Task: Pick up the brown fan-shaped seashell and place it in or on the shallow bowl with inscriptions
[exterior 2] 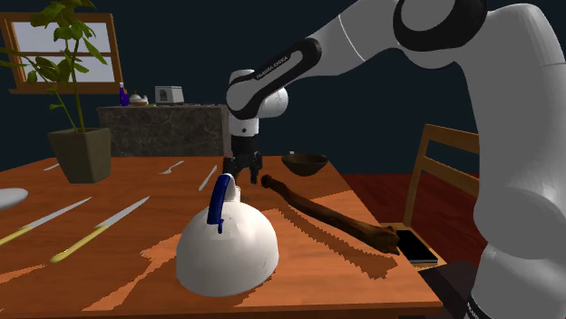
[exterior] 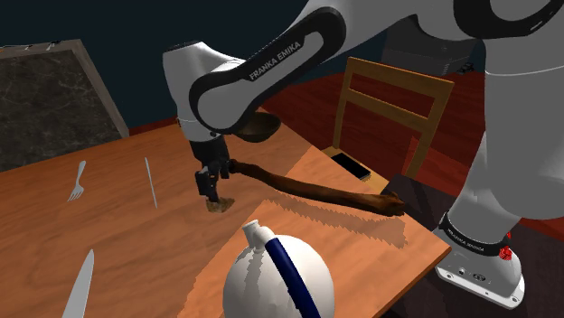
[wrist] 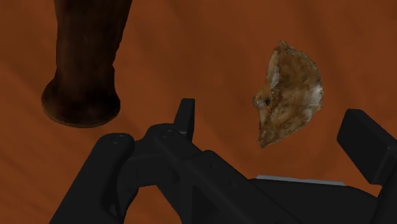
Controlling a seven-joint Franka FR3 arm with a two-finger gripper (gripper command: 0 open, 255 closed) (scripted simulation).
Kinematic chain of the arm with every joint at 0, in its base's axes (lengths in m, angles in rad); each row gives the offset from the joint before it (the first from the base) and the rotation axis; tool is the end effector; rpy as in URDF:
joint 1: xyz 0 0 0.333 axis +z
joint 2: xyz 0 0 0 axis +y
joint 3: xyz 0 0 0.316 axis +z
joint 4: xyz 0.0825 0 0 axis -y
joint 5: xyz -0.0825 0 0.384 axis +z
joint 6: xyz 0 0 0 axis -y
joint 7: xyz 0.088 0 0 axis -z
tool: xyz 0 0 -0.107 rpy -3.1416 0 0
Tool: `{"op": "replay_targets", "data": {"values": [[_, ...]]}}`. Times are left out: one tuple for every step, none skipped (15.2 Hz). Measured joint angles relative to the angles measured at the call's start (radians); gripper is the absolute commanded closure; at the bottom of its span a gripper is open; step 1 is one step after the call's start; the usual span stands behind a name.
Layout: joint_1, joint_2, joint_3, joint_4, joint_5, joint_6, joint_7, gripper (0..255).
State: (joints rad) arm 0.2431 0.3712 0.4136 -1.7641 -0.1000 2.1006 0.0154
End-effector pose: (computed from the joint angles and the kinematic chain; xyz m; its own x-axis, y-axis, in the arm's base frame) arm 0.5256 0.3717 0.3695 0.7856 0.6187 -0.0015 0.6175 -0.7843 -0.0601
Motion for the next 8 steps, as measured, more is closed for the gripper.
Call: {"op": "replay_targets", "data": {"values": [[-0.005,-0.002,0.001,-0.014,0.007,0.019,-0.006,0],[-0.007,-0.001,0.002,-0.027,0.010,0.037,-0.008,0],[-0.008,0.003,0.001,-0.035,0.009,0.050,-0.008,0],[-0.005,0.009,0.001,-0.041,0.007,0.063,-0.005,0],[-0.005,0.014,0.000,-0.048,0.005,0.074,-0.004,0],[-0.003,0.020,-0.001,-0.048,0.003,0.081,-0.003,0],[-0.002,0.024,-0.002,-0.049,0.001,0.086,-0.001,0],[-0.002,0.025,-0.002,-0.051,0.001,0.089,-0.001,0]]}}
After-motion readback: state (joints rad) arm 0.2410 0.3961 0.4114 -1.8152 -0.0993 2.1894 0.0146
